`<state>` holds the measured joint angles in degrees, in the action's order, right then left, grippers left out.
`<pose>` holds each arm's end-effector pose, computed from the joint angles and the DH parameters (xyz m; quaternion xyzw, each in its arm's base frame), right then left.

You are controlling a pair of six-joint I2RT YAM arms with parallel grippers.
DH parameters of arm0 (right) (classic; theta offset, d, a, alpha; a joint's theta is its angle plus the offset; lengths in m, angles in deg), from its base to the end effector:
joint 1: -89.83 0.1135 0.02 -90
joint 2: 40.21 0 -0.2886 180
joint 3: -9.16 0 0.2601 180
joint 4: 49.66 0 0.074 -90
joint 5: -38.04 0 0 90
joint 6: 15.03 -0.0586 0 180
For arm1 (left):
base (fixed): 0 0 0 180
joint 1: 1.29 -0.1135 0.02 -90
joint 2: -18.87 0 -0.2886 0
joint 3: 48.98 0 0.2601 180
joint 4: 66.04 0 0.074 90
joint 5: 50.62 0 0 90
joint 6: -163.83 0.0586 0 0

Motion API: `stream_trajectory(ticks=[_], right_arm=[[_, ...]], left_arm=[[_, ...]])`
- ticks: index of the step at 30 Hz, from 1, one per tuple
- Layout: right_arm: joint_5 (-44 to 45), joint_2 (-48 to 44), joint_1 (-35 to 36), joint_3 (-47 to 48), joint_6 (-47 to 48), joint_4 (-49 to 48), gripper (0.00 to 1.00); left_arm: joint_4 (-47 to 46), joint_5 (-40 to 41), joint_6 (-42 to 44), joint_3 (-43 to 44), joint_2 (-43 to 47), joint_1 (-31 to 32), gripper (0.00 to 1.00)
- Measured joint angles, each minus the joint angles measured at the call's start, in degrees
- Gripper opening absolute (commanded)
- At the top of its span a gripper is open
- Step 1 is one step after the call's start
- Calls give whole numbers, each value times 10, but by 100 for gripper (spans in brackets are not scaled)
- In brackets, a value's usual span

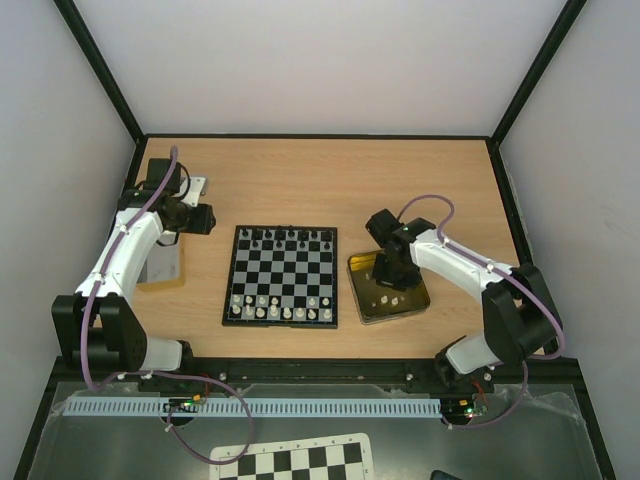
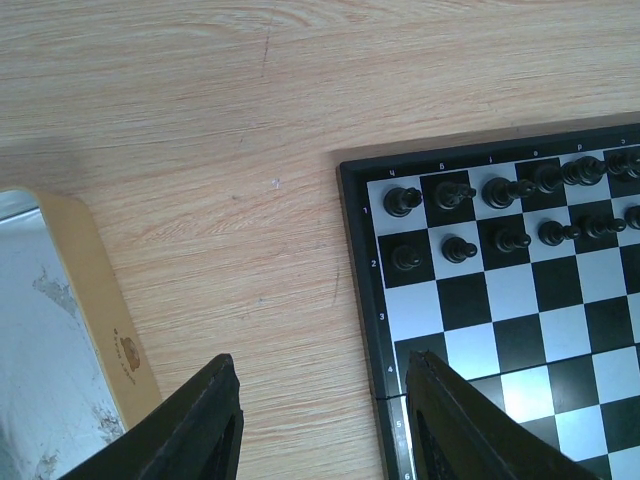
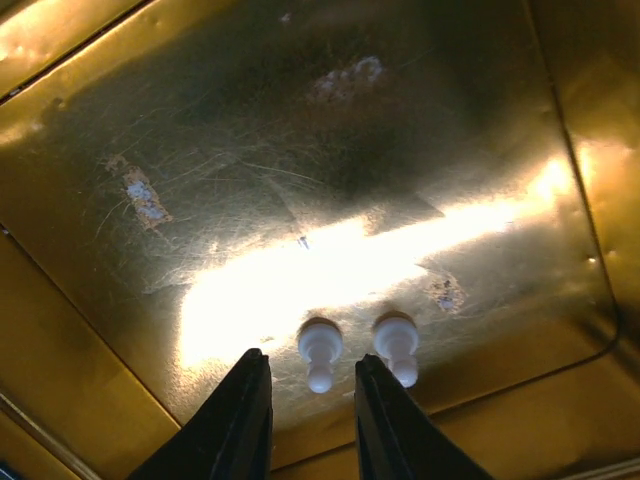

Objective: Set up the chess pieces on the board
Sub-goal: Pick up the chess piece from the storage box.

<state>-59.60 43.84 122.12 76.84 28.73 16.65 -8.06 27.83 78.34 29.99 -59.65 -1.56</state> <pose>0.2126 0.1436 0.1962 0.1167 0.9889 0.0918 0.0072 0.2933 -0.0104 0.2875 0.0634 0.9536 -0.0849 0.2819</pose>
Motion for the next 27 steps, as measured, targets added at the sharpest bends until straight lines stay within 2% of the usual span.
stream_trajectory(ticks=[8,27], right_arm=[[-23,0,0,-27,8,-38,21],[-45,0,0,-64,10,-56,18]], left_arm=[[1,3,0,0,0,0,47],[1,6,4,0,0,0,47]])
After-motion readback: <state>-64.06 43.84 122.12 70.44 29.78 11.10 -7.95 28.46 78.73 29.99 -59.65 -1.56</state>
